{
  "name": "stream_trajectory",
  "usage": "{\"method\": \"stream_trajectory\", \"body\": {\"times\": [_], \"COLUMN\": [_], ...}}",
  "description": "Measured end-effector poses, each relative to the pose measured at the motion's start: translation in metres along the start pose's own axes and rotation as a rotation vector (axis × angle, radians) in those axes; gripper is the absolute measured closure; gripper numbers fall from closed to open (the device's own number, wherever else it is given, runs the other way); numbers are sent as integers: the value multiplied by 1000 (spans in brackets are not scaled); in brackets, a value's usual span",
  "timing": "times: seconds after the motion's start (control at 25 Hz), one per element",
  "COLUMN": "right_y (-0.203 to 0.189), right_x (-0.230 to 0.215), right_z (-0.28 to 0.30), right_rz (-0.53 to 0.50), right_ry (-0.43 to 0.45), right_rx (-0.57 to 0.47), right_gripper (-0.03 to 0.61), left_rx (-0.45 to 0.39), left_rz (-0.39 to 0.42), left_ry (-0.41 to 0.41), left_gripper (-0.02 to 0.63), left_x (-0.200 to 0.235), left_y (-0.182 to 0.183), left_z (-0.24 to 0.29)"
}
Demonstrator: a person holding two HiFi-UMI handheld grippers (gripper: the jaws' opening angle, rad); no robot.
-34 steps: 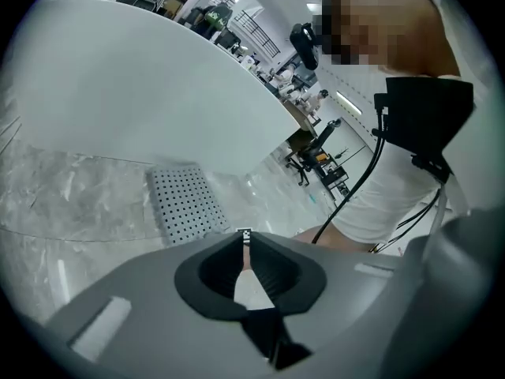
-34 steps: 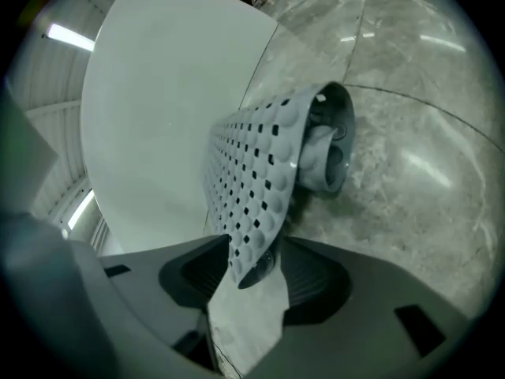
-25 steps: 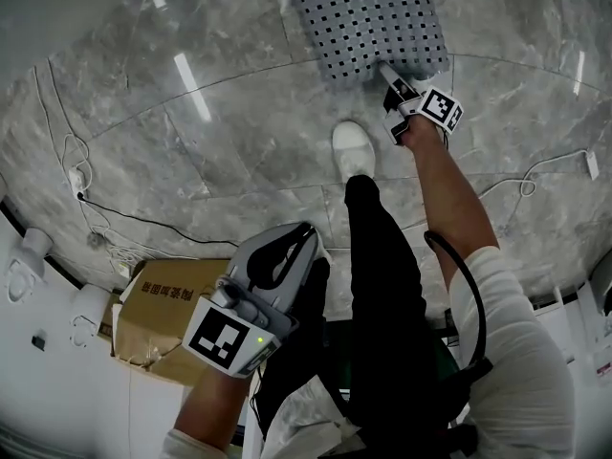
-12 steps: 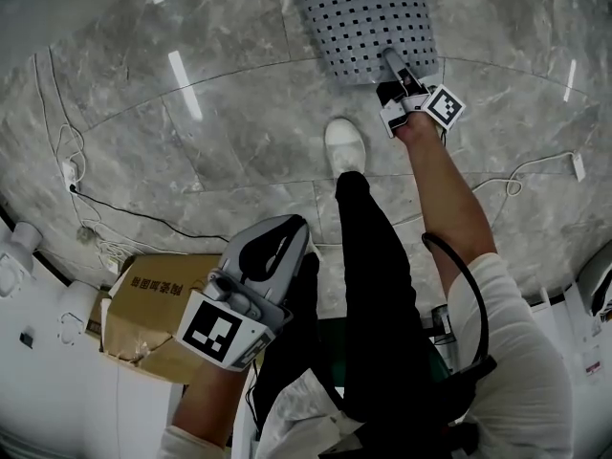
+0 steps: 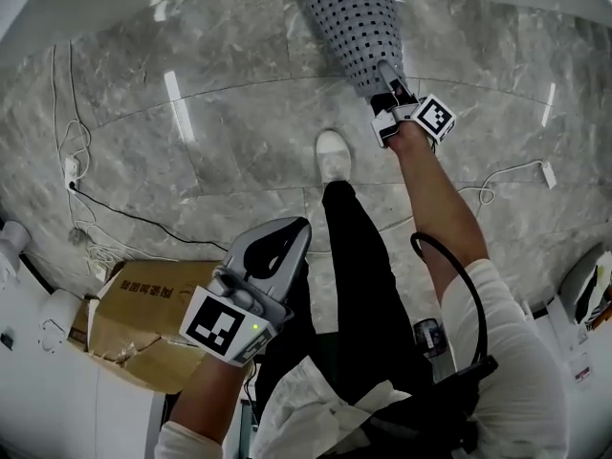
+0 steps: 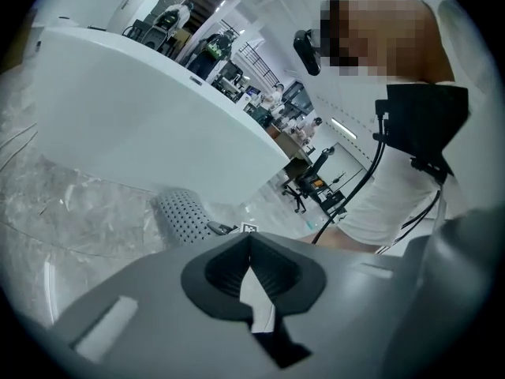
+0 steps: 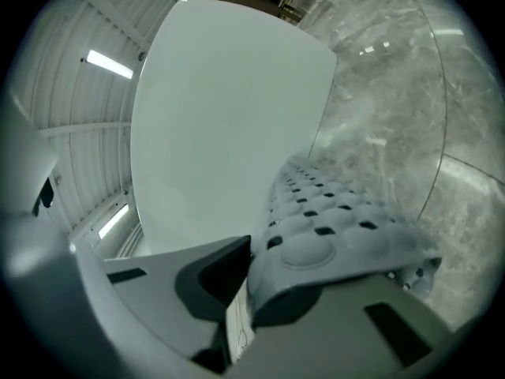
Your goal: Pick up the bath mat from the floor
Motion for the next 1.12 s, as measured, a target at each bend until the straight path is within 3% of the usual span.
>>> {"method": "stream_trajectory", "body": {"times": [0.2,0.36,0.68,0.88,1.12], "right_y": [3,-7,-12,-33,-55], "right_x": [46,88,199,278,388], "right_z": [2,16,-28,-54,-87], "right_rz": [-72,-58,-111,-119,-240], "right_ry": [-55,-9,-5,53,72], "right_rx": [48,63,105,139,246], "right_gripper": [566,566,566,566,566], "left_rx": [-46,-94,-180,-216,-269], "left_rz": [35,41,106,139,189], "left_ry": [-18,-20,-36,-45,-88], "left_gripper": [608,609,609,609,609], "left_x": [-11,-11,-63,-84,-111], "left_y": [19,36,57,58,64], "left_z": [-35,-67,-155,-212,-278]}}
Point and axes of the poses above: the fingertips, and each gripper's own axes: z forward along the fingers, x to its left, y out of its top, the point moved 2 cm from there along -z, backward along the fingers, and after that the axes turned 13 degrees about y, right-handed, at the moved point
